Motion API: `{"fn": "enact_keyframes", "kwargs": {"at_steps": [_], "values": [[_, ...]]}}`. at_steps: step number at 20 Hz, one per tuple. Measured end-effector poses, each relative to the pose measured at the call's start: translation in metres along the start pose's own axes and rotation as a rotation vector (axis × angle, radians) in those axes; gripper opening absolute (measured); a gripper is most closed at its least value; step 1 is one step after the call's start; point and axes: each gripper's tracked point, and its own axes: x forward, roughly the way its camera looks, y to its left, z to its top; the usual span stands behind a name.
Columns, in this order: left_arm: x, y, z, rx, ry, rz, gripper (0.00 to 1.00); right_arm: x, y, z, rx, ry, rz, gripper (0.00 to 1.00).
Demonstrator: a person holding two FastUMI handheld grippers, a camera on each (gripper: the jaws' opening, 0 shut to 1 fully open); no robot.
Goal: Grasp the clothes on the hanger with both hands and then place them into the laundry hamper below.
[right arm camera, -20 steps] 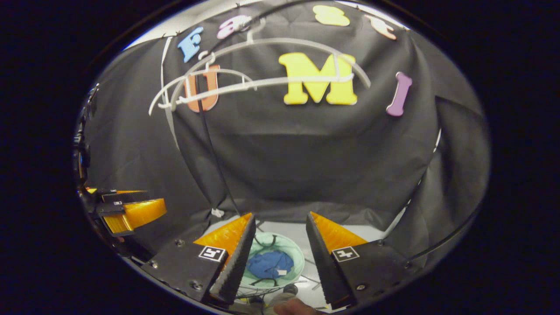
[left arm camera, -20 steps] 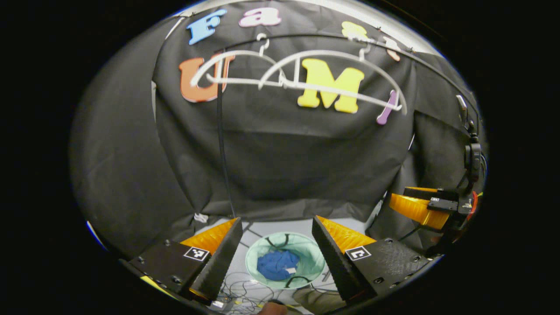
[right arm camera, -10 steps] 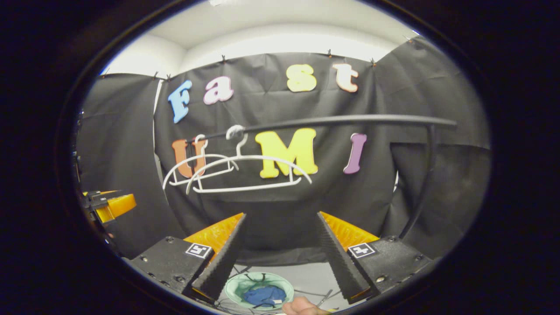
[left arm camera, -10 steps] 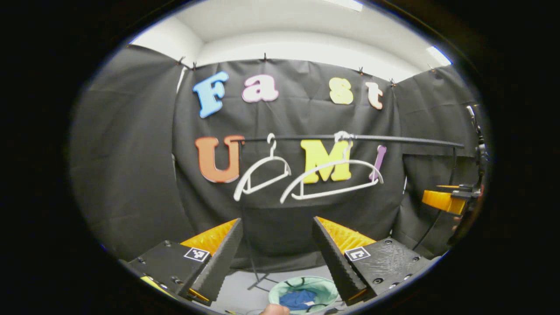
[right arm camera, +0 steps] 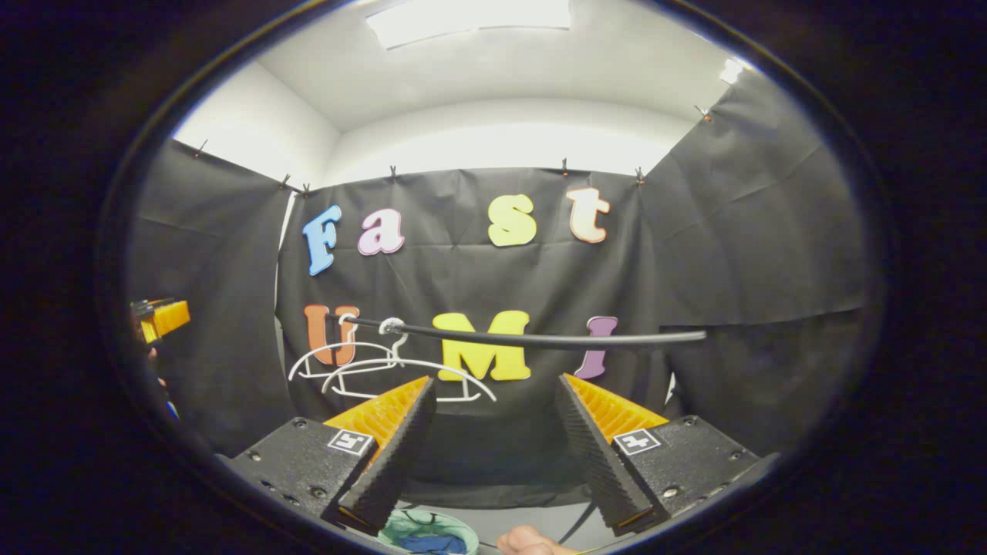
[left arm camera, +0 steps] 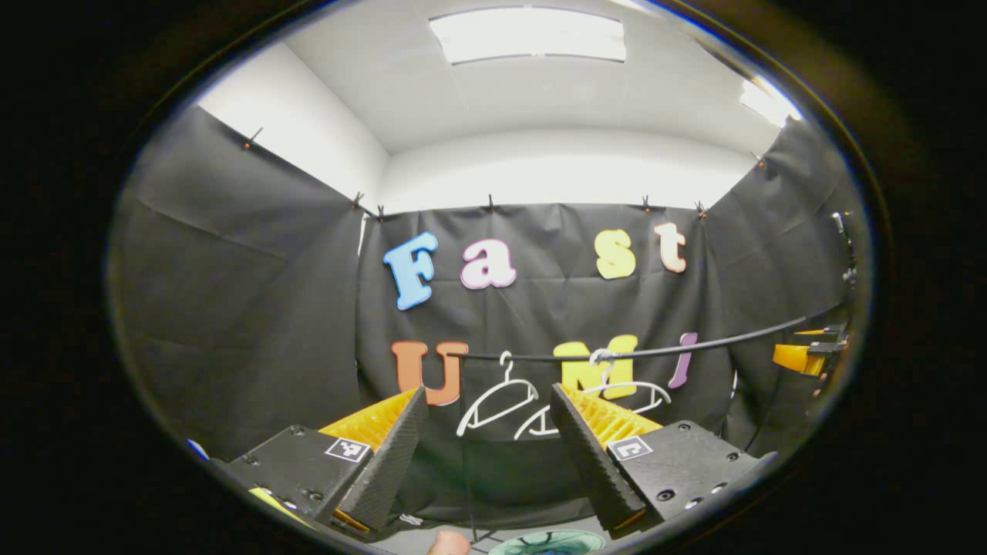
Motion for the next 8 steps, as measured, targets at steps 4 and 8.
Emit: {"fn": "enact_keyframes", "kwargs": {"at_steps": [4,8], "values": [[-0.035,-0.018,0.014,0.003,-0.049,0.051,1.00,-0.023,-0.045,0.007,-0.027,-0.053,-0.011,0.99],[-0.059,-0.045,0.013,-0.020,-0.050,0.086,1.00,-0.031,-0.064,0.006,-0.012,-0.074,0.044,0.99]]}}
